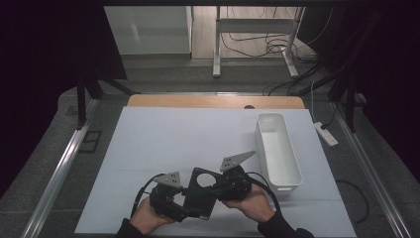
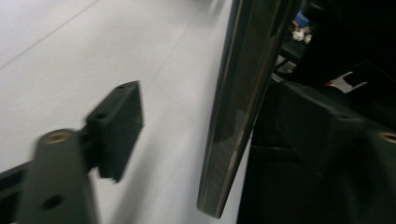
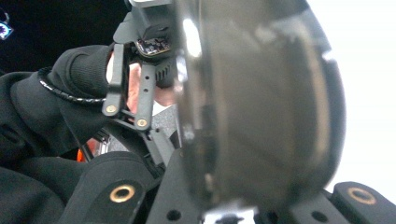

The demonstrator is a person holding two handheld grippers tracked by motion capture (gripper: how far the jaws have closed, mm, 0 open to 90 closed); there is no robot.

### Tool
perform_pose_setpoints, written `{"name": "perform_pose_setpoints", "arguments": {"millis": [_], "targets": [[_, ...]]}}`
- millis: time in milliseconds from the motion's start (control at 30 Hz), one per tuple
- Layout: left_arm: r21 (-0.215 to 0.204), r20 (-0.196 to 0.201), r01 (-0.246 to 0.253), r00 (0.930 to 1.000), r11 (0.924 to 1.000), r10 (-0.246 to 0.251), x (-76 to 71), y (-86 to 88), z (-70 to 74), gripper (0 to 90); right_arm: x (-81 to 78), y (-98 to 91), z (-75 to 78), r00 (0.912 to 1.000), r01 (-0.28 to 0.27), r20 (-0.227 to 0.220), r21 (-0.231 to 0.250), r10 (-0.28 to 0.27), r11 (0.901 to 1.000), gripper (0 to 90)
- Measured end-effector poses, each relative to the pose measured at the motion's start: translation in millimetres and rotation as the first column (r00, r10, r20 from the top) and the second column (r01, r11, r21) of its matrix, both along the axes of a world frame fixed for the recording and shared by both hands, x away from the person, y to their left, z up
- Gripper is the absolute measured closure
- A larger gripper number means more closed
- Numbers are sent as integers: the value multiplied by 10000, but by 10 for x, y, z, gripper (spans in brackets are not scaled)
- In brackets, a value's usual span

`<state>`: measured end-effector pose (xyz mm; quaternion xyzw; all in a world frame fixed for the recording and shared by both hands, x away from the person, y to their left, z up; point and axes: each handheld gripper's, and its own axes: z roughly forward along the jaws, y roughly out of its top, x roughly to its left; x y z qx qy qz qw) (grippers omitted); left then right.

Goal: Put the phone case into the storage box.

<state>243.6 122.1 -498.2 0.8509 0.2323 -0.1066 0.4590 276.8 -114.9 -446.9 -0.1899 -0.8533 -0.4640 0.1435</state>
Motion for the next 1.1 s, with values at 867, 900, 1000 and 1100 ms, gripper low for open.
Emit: {"name": "perform_pose_setpoints", "arguments": {"millis": [867,900,1000,1100], "targets": [[-682,-455,1648,9847,9840,-1681,8,21,10,849,10,-7,-1,9956,-841,-360,606,863,9946,854],[-638,-365,1600,9860,9850,-1625,1,18,20,850,13,-9,0,9954,-869,-336,634,892,9942,850],[-423,-231,1333,9907,9902,-1343,-4,16,41,852,5,-13,15,9981,-618,59,534,615,9967,785],[-112,-204,1053,9942,9944,-1055,-2,32,37,853,14,-21,14,9991,52,409,323,-65,9995,635]]}}
